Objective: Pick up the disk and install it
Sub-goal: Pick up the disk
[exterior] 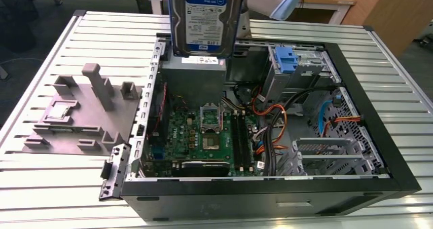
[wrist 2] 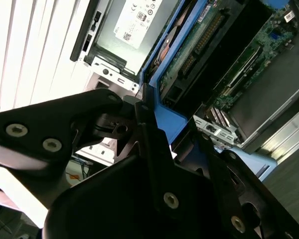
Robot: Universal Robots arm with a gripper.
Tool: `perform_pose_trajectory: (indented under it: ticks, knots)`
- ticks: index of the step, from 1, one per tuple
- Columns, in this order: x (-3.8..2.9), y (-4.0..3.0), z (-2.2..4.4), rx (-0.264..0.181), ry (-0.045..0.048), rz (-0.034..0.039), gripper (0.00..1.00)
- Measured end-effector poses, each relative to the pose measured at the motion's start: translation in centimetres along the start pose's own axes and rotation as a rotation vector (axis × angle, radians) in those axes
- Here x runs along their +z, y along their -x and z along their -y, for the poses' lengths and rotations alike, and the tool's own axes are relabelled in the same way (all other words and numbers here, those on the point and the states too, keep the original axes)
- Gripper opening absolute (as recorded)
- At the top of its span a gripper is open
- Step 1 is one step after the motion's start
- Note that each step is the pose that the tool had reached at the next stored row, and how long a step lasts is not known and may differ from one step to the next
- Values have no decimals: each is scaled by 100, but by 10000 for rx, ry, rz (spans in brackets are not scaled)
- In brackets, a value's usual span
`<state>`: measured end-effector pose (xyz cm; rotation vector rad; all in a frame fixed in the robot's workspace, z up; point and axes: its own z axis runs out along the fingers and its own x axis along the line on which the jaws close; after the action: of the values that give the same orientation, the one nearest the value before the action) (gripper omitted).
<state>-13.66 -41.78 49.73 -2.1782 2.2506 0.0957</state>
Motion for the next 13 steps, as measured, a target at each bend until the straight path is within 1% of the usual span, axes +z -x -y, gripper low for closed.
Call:
perform_pose_trajectory:
  ticks: [5, 7, 8, 13]
  knots:
    - [13, -153, 10, 0, -1, 1, 36]
    - [24, -184, 34, 0, -2, 4, 36]
    - [27, -187, 70, 0, 0, 0, 36]
    - [36, -182, 298, 0, 0, 1, 36]
